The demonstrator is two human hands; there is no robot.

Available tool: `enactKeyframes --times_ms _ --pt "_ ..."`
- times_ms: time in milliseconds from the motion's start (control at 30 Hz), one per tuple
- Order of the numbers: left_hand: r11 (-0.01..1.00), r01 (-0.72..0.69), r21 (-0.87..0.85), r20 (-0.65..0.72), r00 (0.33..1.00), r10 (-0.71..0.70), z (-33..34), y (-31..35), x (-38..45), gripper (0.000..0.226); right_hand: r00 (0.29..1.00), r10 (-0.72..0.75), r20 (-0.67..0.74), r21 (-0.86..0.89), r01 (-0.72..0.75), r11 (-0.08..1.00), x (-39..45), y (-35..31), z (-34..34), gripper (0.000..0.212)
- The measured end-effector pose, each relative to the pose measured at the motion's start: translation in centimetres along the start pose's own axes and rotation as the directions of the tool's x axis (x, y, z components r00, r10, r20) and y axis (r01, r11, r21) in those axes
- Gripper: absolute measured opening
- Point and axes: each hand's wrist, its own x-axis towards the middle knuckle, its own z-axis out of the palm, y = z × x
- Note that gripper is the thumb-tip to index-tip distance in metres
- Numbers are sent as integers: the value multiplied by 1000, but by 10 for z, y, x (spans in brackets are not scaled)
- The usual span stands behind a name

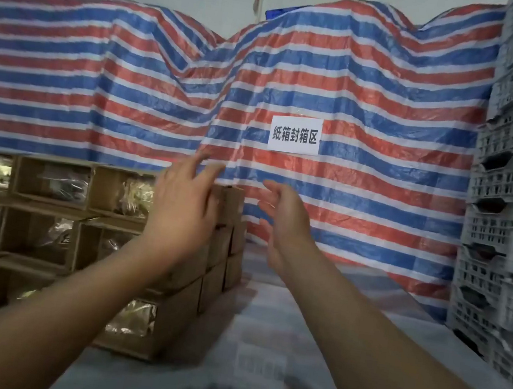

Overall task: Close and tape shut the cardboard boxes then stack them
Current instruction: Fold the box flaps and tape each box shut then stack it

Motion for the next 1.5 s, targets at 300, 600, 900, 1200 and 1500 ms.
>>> enactKeyframes --times_ms 300,600,900,1200,1500 --pt "982 -61 179 122 992 40 -2 -85 43 47 984 -36 175 -417 107 902 31 -5 79 40" --pt "942 -13 335 236 969 -71 -6 -139 31 59 927 -111 358 -846 373 382 48 22 111 61" --pt "928 76 366 284 940 -189 2 -156 48 52 882 -220 416 -876 454 161 54 27 127 32" --pt "939 122 323 288 932 -220 8 -171 51 33 861 -242 448 -873 480 89 56 31 126 30" --pt "974 116 195 127 982 -142 -4 -158 71 18 886 -275 372 -856 443 267 65 -5 124 16"
